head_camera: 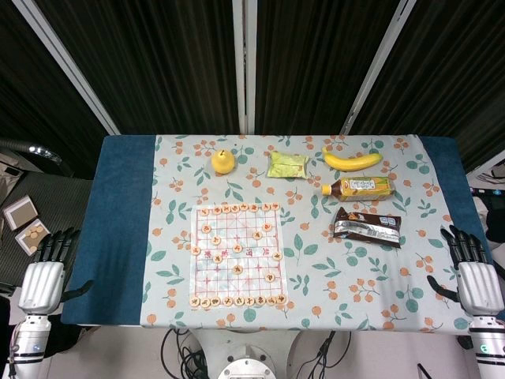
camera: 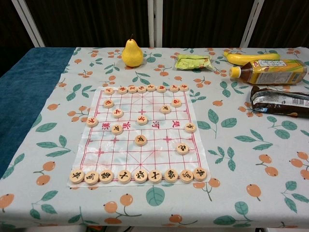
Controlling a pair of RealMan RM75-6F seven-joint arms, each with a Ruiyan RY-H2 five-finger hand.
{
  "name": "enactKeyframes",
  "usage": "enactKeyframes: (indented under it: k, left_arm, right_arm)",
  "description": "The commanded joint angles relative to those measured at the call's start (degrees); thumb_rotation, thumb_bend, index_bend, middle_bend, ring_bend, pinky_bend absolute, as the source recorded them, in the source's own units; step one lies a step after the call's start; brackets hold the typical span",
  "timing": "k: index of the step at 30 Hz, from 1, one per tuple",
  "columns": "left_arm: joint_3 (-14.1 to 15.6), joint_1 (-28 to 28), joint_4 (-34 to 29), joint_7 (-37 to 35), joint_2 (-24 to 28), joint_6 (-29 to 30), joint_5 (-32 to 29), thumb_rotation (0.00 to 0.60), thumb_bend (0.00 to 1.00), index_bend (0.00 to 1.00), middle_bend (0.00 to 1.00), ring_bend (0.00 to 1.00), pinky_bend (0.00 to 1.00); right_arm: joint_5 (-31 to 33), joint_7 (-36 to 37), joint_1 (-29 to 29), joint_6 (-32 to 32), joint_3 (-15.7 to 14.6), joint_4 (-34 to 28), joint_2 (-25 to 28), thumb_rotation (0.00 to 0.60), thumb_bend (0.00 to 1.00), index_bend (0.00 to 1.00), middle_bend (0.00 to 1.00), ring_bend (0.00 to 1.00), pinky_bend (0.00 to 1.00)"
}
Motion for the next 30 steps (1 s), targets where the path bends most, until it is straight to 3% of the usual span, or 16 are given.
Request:
enactKeyframes:
  k: [1, 11, 14, 22, 30]
  left_arm:
    - [0.06, 0.0, 0.6, -0.37, -0.27, -0.02, 0.06, 0.6, 0.13, 0.03, 0.02, 0.0, 0.0]
    - [1.75, -1.4, -2.48, -0.64, 1.21, -0.85, 4.22, 0.6, 0.13, 0.04, 0.02, 0.0, 0.0]
    - [1.15, -3.83, -3.92, -1.54, 1.36, -1.45, 7.26, 0.6, 0.14, 0.09, 0.04, 0.0, 0.0]
    - [-0.5, -15.15, -6.47, 3.3, -0.55, -11.23, 15.17, 0.6, 0.15, 0.17, 0.1, 0.0, 0.04]
    - [-2.67, -24.14, -2.12, 6.62, -8.47, -20.44, 15.44, 0.6, 0.16, 0.22, 0.12, 0.0, 0.04]
  right_arm:
    - [-0.12, 0.38, -0.17, 0.48, 0.32, 0.31, -0.27, 0.6, 0.13, 0.0, 0.0, 0.0, 0.0]
    - [-1.61, 0.55, -0.42, 2.61, 1.16, -1.18, 0.91, 0.6, 0.13, 0.0, 0.0, 0.0, 0.0]
    - [-1.28, 1.31, -0.39, 3.12, 2.02, -1.3, 1.55, 0.6, 0.13, 0.0, 0.0, 0.0, 0.0]
    - [-1.13, 2.75, -1.56, 4.46, 2.2, -1.04, 2.34, 0.6, 0.13, 0.0, 0.0, 0.0, 0.0]
    - [-0.4, 6.78, -3.31, 5.55, 2.26, 0.9, 2.81, 0.6, 0.13, 0.0, 0.0, 0.0, 0.0]
